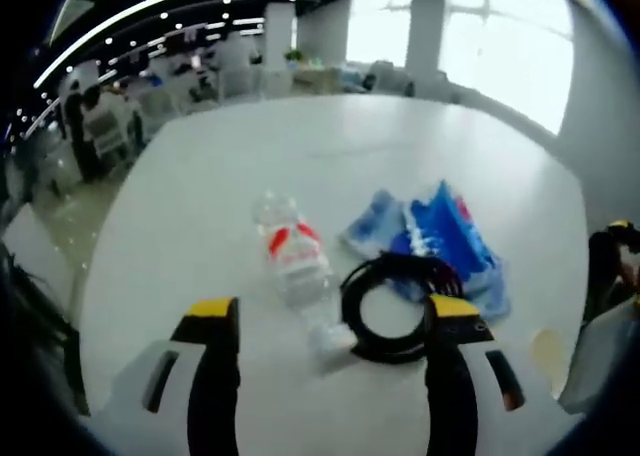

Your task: Arrange the tabletop items into an orderly group along one side of the table until the central work area is clear of visible clutter.

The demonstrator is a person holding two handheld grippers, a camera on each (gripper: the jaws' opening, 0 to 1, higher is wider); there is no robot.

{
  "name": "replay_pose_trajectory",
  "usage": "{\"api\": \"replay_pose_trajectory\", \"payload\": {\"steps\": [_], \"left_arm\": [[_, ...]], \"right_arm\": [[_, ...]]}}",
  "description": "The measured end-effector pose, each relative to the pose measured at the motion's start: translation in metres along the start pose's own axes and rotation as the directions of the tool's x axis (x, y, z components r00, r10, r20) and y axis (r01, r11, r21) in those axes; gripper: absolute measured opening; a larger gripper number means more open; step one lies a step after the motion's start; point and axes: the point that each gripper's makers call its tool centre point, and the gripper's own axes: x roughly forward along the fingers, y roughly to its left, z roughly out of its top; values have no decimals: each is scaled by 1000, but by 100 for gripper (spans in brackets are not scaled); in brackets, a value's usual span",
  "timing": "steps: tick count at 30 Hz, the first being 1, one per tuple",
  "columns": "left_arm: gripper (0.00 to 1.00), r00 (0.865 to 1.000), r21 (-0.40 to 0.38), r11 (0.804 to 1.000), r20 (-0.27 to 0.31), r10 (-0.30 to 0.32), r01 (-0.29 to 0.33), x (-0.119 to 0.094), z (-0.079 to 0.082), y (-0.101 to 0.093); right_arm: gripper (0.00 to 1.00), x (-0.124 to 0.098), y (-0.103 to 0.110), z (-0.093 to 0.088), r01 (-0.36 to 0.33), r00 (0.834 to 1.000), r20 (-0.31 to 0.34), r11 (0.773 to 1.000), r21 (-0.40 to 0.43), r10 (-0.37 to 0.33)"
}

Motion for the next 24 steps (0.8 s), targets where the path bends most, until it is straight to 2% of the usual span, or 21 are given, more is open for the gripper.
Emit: {"api": "replay_pose_trajectory", "payload": {"steps": [10,24], "left_arm": [[71,999,-18,1000,-33,-1,0,25,6,6],[56,997,-108,994,-81,4,-12,54,9,18]], "right_arm": [[100,2,0,-4,-1,1000,-26,1000,-8,0],[99,3,-4,-7,13,999,-43,1000,-6,-13]]}}
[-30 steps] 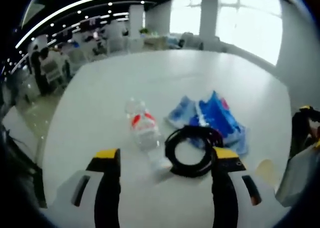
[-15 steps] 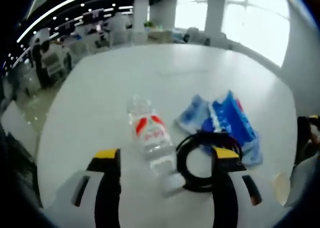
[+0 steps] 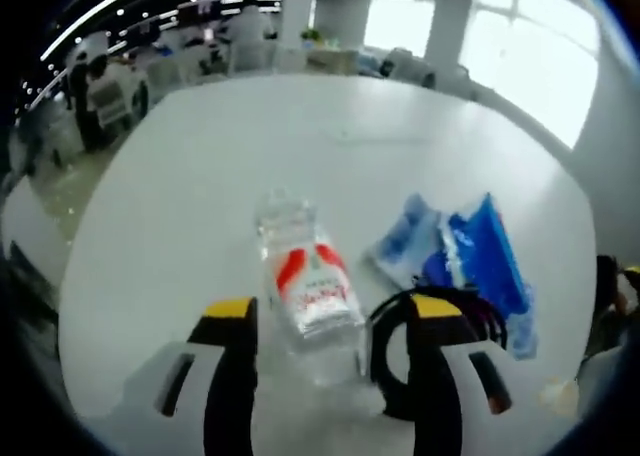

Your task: Arrange the tabletop items into an orderly group along one side of the table until the central work area is clear of visible clutter.

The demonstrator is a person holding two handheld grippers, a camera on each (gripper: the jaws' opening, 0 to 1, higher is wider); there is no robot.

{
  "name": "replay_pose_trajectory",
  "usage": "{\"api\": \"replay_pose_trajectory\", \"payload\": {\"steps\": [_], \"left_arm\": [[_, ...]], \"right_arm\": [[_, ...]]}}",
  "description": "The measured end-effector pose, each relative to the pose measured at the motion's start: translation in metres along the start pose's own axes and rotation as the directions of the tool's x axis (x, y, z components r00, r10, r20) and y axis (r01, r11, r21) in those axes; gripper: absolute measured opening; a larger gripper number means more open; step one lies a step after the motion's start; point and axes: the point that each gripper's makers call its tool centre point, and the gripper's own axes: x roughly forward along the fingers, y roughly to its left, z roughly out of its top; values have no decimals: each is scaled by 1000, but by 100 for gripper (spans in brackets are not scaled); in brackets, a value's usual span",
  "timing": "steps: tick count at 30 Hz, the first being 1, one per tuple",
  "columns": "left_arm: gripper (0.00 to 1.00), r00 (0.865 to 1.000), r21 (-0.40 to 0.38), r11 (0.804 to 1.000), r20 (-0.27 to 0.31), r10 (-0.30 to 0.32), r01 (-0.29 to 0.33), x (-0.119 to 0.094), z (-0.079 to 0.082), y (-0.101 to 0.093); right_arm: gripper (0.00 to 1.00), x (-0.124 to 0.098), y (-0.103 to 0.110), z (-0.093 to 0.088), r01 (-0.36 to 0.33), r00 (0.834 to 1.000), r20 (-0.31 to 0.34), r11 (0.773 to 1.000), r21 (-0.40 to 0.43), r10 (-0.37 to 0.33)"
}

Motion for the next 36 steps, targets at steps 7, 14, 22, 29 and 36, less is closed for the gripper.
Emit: {"api": "replay_pose_trajectory", "payload": {"steps": [7,14,22,29,36], "left_arm": [[49,999,-41,999,-37,22,-23,9,-2,4],[47,998,-69,997,-69,15,-20,15,-7,-3],[40,994,7,999,-99,47,-46,14,-4,1],[38,991,37,998,-120,60,-56,8,-8,3],[36,989,31,998,-137,59,-56,-5,-9,9]], "right_arm": [[97,0,-1,-1,4,1000,-5,1000,1,-4],[96,0,-3,-2,12,1000,-11,1000,3,-12],[95,0,-4,-3,17,1000,-15,1000,-1,-17],[94,0,-3,-3,16,1000,-14,1000,-2,-16],[94,-1,-2,-2,14,1000,-8,1000,-6,-14]]}}
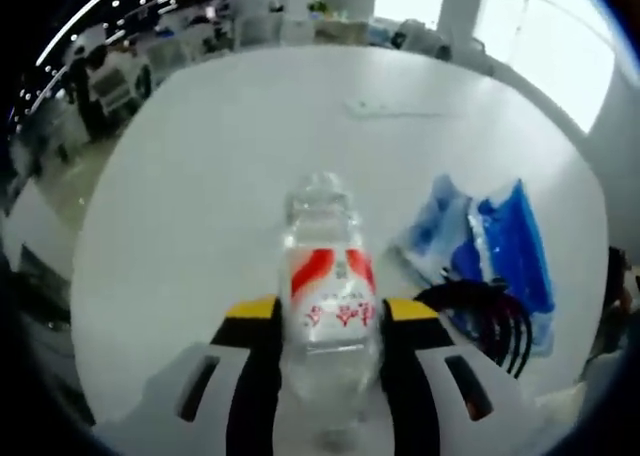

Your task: Arrange the tabletop items into an orderly group along one side of the table until the central work area is clear of visible clutter.

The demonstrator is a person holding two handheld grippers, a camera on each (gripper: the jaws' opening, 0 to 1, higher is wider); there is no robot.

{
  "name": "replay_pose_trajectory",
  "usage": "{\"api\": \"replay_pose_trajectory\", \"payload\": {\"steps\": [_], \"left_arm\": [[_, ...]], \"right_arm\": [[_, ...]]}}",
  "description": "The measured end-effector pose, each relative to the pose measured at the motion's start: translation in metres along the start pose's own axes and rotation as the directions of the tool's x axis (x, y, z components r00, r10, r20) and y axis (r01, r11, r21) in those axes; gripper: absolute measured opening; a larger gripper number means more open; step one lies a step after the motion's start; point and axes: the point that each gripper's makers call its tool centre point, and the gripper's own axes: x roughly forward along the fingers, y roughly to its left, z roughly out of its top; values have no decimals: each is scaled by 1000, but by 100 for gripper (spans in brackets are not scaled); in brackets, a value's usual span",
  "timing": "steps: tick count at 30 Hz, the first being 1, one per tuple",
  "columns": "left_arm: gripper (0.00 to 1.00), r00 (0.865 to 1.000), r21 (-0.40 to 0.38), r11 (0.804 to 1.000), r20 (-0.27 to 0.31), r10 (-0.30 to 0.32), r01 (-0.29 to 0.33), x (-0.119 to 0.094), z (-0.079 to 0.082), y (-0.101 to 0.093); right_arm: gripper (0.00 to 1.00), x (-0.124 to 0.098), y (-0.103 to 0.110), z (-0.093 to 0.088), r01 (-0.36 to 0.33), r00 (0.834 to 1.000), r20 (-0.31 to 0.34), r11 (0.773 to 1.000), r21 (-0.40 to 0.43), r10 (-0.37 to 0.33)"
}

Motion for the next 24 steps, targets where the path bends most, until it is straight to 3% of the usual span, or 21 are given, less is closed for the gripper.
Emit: {"api": "replay_pose_trajectory", "payload": {"steps": [10,24], "left_arm": [[35,1000,4,1000,-26,4,-4,-19,-9,12],[34,998,2,1000,-60,-8,8,-41,-24,12]], "right_arm": [[94,0,1,2,-3,1000,14,1000,-5,3],[93,0,2,5,-9,1000,26,1000,-16,10]]}}
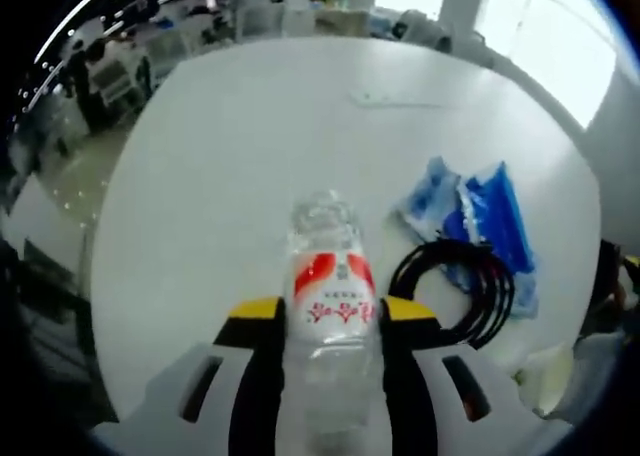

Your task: Arrange the tabletop items into an orderly group along one side of the table until the central work area is clear of visible clutter.

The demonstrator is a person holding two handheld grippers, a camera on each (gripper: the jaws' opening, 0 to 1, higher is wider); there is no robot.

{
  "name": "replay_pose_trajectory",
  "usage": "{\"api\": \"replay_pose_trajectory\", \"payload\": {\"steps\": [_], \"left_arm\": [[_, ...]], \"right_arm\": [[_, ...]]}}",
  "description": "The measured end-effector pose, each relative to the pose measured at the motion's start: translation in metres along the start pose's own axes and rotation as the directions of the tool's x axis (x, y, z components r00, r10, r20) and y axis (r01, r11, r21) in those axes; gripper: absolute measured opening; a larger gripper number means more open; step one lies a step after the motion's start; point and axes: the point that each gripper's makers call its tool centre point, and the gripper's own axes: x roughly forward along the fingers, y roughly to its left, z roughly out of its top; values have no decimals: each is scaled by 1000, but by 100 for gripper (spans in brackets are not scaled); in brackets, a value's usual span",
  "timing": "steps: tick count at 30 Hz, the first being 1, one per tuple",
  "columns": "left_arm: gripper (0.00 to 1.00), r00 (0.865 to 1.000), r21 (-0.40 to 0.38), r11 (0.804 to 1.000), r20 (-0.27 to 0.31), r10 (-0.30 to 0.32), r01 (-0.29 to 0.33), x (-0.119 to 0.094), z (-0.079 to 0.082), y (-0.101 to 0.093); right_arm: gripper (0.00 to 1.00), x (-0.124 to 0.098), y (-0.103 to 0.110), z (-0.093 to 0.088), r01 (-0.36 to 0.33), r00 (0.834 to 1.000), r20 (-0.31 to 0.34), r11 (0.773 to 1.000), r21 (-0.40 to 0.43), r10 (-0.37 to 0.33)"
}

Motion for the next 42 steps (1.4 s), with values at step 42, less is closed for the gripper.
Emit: {"api": "replay_pose_trajectory", "payload": {"steps": [42], "left_arm": [[34,978,131,987,-197,-66,93,-50,-20,-13]], "right_arm": [[95,-2,4,7,-15,999,28,1000,-27,15]]}}
